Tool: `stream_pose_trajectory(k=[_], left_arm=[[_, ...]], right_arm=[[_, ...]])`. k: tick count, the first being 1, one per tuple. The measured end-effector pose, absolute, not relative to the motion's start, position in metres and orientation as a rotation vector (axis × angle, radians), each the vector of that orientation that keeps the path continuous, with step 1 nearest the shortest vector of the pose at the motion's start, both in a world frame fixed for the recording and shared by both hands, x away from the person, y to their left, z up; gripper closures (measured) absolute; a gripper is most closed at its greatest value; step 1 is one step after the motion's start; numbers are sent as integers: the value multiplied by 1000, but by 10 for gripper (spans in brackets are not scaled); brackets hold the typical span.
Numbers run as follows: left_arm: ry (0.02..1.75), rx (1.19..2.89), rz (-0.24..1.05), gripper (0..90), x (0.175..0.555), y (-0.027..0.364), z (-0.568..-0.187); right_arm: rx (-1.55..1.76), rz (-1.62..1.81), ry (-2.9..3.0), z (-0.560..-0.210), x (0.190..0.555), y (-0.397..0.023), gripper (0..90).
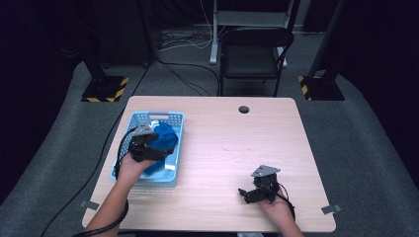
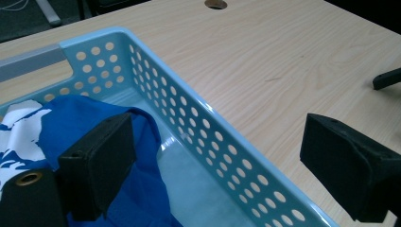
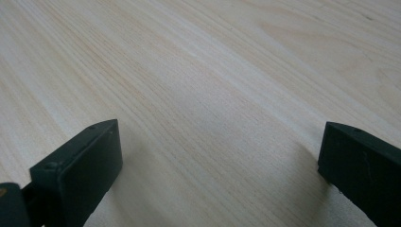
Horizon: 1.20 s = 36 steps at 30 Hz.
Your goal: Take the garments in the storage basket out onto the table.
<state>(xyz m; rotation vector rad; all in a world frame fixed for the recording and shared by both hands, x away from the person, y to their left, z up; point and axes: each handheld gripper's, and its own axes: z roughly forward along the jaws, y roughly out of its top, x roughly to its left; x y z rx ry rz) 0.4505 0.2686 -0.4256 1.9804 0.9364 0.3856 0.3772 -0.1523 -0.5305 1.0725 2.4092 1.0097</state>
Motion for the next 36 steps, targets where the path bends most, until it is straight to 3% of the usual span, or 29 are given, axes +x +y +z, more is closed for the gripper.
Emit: stream_pose_trajectory(k=[36], left_arm=[[1100,2028,405,109,488,285,-436]], right_arm=[[1071,1009,2410,-531,377,-152,0]])
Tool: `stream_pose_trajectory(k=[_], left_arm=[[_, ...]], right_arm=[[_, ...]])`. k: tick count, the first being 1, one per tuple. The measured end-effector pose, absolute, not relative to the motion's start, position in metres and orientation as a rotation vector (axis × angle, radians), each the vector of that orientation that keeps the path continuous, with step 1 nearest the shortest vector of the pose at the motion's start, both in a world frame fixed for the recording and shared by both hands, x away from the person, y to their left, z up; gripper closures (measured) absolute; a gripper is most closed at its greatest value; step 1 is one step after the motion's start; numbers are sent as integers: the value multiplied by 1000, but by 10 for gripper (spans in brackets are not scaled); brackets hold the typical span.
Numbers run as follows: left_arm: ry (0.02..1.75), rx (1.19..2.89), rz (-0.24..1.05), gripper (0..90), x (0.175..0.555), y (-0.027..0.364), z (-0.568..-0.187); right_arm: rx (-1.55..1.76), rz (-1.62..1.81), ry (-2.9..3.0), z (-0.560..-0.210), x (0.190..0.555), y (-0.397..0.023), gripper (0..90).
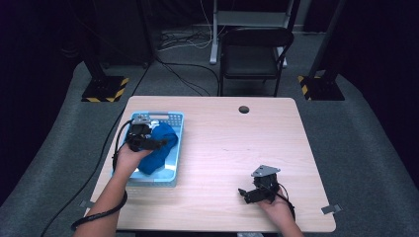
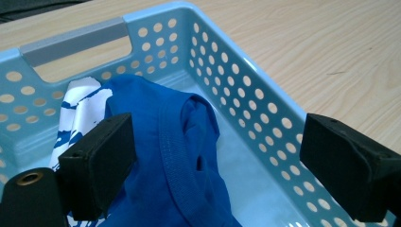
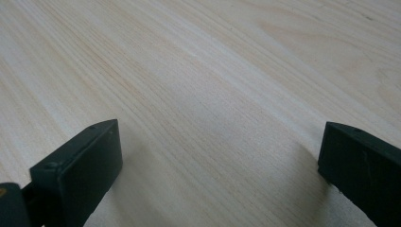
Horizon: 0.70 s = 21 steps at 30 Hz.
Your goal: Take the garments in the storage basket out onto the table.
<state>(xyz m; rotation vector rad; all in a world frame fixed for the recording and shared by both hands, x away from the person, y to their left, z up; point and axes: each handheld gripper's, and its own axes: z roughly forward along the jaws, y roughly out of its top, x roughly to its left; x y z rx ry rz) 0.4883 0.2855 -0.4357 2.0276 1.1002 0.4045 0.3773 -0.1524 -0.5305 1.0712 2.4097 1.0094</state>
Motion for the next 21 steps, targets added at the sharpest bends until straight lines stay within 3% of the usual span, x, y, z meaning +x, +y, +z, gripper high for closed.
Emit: stream_pose_trajectory(k=[21], left_arm=[[1199,2070,379,86,503,290,-448]], right_arm=[[1073,1009,2409,-531,377,-152,0]])
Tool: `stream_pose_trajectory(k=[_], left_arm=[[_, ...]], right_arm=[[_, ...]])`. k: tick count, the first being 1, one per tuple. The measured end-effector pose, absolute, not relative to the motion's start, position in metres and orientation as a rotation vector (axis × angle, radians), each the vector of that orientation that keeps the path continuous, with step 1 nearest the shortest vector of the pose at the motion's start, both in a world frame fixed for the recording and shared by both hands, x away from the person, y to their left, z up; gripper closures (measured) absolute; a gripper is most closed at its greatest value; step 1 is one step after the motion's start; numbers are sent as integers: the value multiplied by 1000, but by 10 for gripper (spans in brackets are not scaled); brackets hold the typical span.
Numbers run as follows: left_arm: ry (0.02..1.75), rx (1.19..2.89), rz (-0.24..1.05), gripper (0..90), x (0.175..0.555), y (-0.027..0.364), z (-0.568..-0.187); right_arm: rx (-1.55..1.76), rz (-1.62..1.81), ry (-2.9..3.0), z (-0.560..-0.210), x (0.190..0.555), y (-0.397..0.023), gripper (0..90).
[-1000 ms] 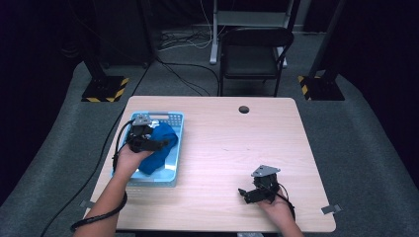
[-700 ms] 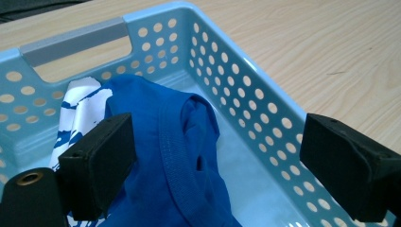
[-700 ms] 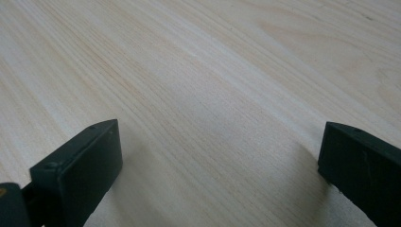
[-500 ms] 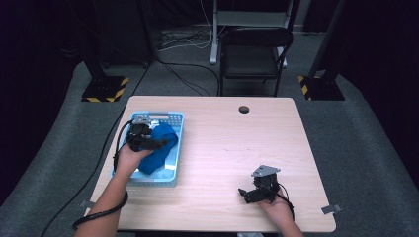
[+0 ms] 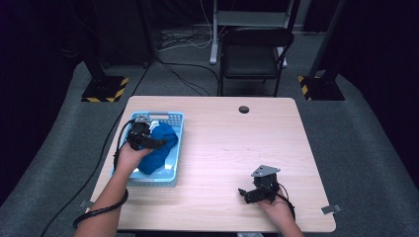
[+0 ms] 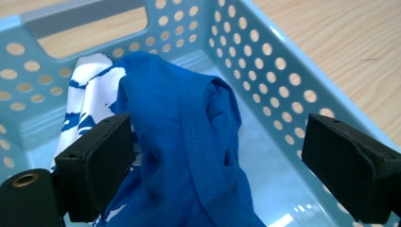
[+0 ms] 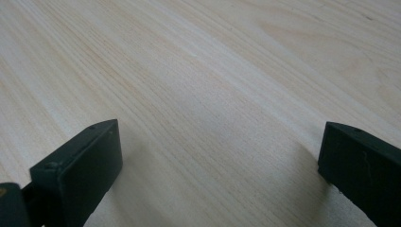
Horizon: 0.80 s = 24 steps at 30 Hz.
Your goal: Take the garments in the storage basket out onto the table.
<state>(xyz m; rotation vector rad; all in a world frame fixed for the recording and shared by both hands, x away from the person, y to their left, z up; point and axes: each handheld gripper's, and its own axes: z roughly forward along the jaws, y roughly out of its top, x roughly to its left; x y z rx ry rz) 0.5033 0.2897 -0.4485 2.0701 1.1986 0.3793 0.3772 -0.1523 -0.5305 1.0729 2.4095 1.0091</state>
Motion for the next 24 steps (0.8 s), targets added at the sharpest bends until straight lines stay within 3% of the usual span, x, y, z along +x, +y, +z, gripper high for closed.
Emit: stream_pose_trajectory(k=[24], left_arm=[[1331,2126,334,93,517,289,-463]], right_arm=[[1072,1009,2410,-531,377,-152,0]])
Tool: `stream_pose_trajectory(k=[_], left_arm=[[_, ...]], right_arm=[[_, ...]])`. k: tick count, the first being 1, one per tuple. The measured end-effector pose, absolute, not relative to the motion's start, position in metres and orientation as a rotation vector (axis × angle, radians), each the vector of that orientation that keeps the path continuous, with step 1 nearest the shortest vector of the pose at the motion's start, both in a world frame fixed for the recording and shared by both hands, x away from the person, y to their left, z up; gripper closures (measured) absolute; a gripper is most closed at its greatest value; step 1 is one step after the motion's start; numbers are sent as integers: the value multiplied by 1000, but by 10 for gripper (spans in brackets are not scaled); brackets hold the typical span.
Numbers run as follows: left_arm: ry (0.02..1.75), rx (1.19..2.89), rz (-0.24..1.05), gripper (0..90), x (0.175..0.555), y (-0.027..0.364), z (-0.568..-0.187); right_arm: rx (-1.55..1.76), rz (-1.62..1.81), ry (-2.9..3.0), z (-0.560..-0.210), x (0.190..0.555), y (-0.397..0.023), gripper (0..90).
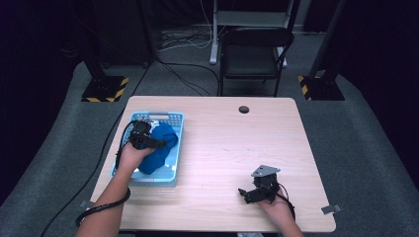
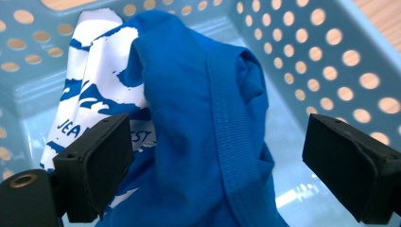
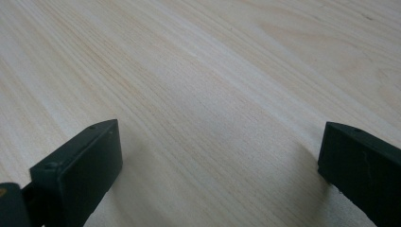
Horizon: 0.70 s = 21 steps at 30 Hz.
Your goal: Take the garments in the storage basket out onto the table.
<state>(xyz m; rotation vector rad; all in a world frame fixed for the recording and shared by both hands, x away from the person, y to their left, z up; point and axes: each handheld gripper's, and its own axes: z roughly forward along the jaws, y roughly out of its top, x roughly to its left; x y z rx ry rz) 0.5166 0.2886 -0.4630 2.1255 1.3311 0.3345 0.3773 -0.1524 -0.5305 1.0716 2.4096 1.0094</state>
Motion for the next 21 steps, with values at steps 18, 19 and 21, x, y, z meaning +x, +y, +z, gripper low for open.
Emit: stream_pose_trajectory(k=[18,19,21], left_arm=[[1413,2137,309,118,522,290,-472],[1416,2141,311,120,522,290,-473],[1421,2145,317,133,523,290,-474]], right_arm=[[1071,1009,2410,-531,377,-152,0],[1071,1009,2410,-531,377,-152,0],[1071,1009,2410,-531,377,-152,0]])
